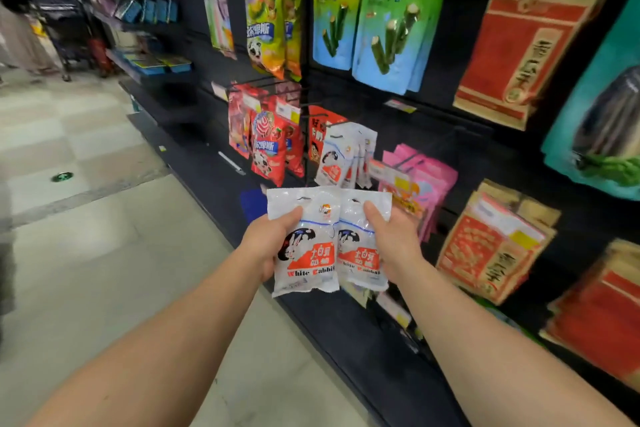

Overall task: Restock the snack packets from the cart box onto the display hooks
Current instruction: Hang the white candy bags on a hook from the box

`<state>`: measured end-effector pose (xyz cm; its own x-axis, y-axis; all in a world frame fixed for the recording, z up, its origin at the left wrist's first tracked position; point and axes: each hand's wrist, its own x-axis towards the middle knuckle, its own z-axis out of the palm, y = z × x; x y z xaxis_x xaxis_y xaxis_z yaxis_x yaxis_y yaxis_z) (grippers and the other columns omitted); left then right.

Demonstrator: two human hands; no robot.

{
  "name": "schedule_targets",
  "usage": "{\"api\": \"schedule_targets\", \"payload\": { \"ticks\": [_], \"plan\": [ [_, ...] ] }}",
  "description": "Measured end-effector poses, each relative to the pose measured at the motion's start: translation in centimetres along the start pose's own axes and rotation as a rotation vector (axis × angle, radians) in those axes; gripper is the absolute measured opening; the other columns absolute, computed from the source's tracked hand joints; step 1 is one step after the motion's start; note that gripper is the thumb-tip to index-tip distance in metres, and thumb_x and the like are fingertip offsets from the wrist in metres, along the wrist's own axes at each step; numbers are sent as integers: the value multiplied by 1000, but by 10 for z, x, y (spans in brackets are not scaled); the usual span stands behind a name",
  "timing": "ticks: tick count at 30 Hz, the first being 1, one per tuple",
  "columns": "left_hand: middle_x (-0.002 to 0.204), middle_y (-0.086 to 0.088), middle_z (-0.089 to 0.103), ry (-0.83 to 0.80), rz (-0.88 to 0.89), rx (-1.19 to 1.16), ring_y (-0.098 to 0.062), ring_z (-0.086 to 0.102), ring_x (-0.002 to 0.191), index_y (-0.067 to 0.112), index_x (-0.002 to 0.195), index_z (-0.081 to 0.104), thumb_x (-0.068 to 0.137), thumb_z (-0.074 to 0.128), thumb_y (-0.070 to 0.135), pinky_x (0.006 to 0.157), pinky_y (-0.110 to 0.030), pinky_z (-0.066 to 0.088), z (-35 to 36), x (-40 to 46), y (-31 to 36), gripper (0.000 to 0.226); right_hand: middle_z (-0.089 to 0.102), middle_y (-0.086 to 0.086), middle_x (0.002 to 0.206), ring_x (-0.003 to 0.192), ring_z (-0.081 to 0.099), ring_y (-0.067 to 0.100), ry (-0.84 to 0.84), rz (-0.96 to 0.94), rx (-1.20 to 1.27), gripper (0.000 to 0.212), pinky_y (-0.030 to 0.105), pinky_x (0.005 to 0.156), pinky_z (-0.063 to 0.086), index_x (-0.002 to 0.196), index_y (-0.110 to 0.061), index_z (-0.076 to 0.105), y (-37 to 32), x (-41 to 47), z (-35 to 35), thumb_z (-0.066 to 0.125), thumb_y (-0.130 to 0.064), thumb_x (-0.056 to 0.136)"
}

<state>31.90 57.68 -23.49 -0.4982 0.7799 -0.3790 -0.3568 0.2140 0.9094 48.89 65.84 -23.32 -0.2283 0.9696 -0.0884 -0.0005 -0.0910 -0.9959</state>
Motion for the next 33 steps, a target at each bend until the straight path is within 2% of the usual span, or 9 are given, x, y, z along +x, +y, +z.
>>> {"api": "schedule_targets", "payload": {
  "ticks": [3, 9, 12, 15, 20, 22, 27, 30, 33],
  "plan": [
    [86, -14, 78, 12, 14, -15, -33, 75, 79, 12, 100, 70, 88, 72, 28, 74, -48, 60, 1, 42, 22, 20, 72, 0, 92, 82, 71, 19, -19, 6, -6, 6, 34, 68, 58, 91, -28, 62, -6, 44, 20, 58, -28, 95],
    [85, -13, 78, 26, 18, -28, -31, 75, 75, 12, 102, 70, 88, 72, 29, 69, -44, 59, -6, 111, 45, 21, 72, 2, 98, 86, 70, 18, 0, -9, -53, 19, 30, 67, 57, 110, -20, 65, -1, 107, 51, 59, -29, 95],
    [88, -13, 78, 20, 1, -36, -33, 75, 80, 12, 103, 69, 87, 73, 33, 75, -49, 60, -10, 148, 52, 27, 72, 0, 98, 89, 70, 20, 25, 15, -54, 8, 41, 79, 59, 96, -27, 66, 6, 136, 65, 60, -32, 93],
    [92, -15, 77, -3, -30, -22, -36, 75, 85, 13, 107, 69, 86, 74, 35, 81, -54, 58, -16, 192, 57, 32, 72, 1, 101, 95, 69, 24, 84, 11, -88, 10, 48, 88, 55, 83, -31, 63, 11, 167, 82, 62, -36, 91],
    [96, -16, 77, -109, -86, 17, -37, 74, 89, 12, 112, 69, 86, 74, 36, 85, -57, 57, -26, 267, 71, 35, 70, -3, 108, 103, 65, 21, 217, 0, -110, 22, 47, 96, 51, 106, -26, 65, 12, 209, 114, 61, -40, 90],
    [96, -17, 77, -147, -108, 33, -37, 74, 89, 12, 110, 70, 86, 73, 34, 85, -56, 57, -29, 291, 77, 33, 70, -2, 108, 103, 65, 21, 287, 4, -85, 21, 47, 96, 51, 106, -26, 66, 11, 222, 125, 62, -39, 90],
    [99, -16, 76, -257, -153, 85, -36, 73, 93, 11, 112, 70, 86, 74, 34, 89, -58, 55, -32, 336, 88, 35, 68, -17, 94, 96, 64, 9, 427, -38, -26, 6, 28, 87, 50, 89, -34, 64, 5, 241, 145, 62, -29, 93],
    [99, -19, 75, -301, -185, 119, -36, 72, 89, 9, 108, 70, 88, 72, 31, 82, -51, 58, -34, 347, 91, 30, 69, -18, 93, 92, 65, 3, 504, -73, -27, 9, 26, 85, 51, 88, -36, 65, 10, 238, 150, 61, -30, 93],
    [101, -20, 74, -340, -195, 112, -34, 71, 86, 9, 108, 69, 90, 70, 27, 77, -46, 58, -36, 353, 93, 26, 69, -17, 97, 100, 66, 10, 583, -71, -38, 6, 32, 91, 52, 96, -32, 65, 13, 238, 153, 60, -34, 93]
  ]
}}
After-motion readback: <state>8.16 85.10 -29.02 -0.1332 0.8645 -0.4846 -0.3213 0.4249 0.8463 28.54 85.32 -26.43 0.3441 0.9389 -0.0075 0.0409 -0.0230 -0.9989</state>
